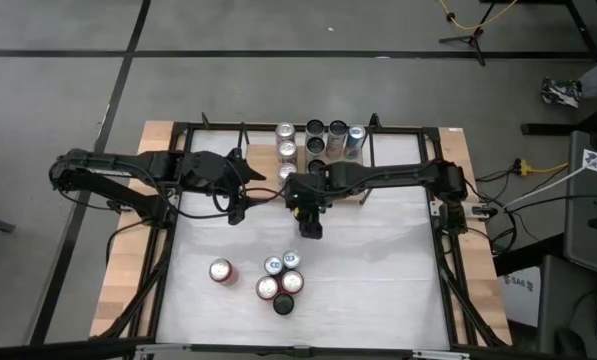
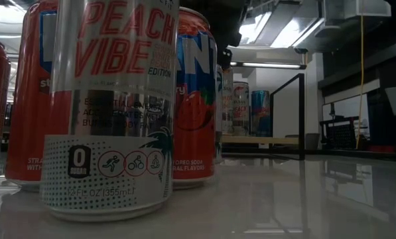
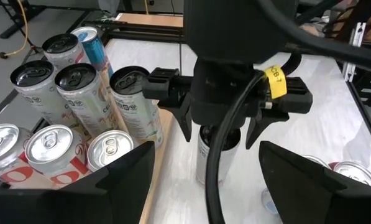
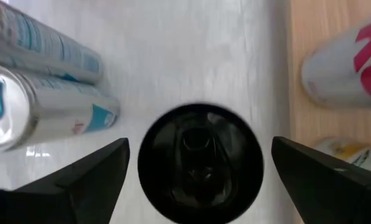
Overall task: Place canned beverage on shelf
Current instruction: Put the white pink soda can onto the shelf aligned with the other white pink soda cans
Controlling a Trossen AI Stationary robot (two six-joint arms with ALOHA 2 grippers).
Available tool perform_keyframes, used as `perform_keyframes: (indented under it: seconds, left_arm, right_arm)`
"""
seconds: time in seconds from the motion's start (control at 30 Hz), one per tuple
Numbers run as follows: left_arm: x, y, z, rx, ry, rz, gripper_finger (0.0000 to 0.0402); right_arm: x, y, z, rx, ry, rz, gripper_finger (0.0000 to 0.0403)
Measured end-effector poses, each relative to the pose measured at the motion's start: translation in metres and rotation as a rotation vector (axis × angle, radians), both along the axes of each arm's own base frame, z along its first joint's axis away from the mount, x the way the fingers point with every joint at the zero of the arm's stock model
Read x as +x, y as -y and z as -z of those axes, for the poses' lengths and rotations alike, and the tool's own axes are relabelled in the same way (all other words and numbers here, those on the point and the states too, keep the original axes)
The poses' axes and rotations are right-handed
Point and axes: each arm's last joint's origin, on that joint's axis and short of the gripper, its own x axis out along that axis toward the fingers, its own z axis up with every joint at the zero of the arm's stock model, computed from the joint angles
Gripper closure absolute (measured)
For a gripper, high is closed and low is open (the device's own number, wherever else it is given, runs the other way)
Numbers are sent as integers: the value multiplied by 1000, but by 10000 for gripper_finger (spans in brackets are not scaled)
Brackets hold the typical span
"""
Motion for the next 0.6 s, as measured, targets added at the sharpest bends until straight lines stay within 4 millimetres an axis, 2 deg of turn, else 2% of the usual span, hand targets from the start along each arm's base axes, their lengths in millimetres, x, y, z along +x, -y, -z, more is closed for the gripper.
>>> perform_keyframes:
  seconds: [0.6]
  left_arm:
    - [-1,0,1,0,-18,-1,122]
  right_arm:
    - [3,0,-1,-4,32,3,15]
